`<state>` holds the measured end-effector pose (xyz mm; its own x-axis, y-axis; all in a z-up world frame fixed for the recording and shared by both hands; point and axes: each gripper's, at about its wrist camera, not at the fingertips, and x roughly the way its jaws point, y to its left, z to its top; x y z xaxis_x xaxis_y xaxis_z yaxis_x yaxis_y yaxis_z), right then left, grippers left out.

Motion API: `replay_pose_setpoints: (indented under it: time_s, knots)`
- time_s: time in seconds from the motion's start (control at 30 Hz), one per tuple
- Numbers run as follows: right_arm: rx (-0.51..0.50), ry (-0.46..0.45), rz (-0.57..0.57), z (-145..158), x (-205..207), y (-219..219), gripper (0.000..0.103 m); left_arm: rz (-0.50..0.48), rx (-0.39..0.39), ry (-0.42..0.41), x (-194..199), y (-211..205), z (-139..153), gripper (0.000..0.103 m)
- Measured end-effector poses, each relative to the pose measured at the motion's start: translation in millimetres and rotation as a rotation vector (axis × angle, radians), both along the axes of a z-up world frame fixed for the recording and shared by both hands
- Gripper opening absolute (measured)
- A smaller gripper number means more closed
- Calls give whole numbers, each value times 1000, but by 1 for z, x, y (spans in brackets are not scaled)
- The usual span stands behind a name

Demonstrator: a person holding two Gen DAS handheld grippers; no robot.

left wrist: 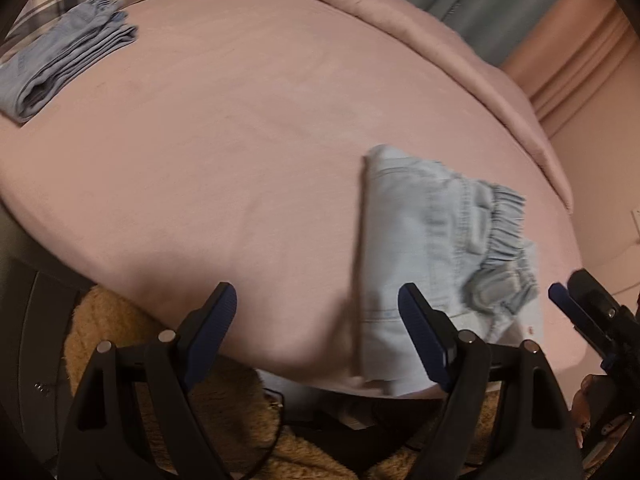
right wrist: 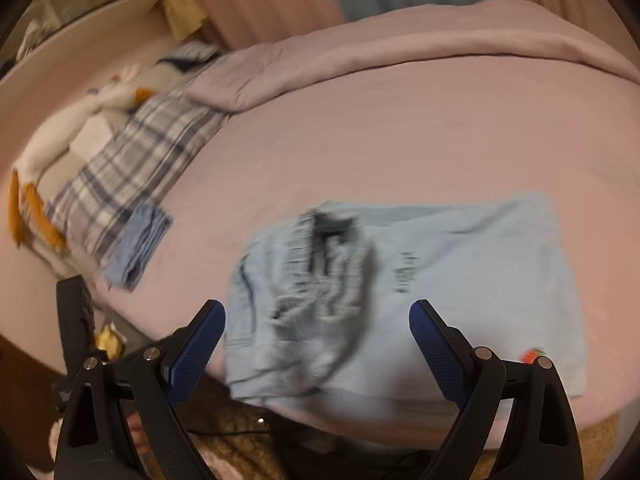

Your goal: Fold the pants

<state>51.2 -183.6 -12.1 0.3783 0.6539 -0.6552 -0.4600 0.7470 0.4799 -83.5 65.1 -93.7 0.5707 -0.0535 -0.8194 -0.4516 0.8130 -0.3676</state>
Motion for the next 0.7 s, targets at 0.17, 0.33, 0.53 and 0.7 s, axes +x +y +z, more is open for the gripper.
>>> replay_pose_setpoints:
  time_s: [0.17, 0.33, 0.53, 0.7]
  knots:
    - [-98, 29, 13, -19, 4, 39, 93, 16, 18, 17, -13, 5, 2, 83]
    - [-204, 30, 10, -39, 1, 65, 93, 19, 20, 25, -10, 3, 4, 83]
    - [-236, 18, -30, -47, 2, 69, 81, 15, 20, 28, 2, 5, 1, 83]
    - [-197, 28, -41, -44, 7, 58, 52, 12, 14, 27, 2, 5, 0, 83]
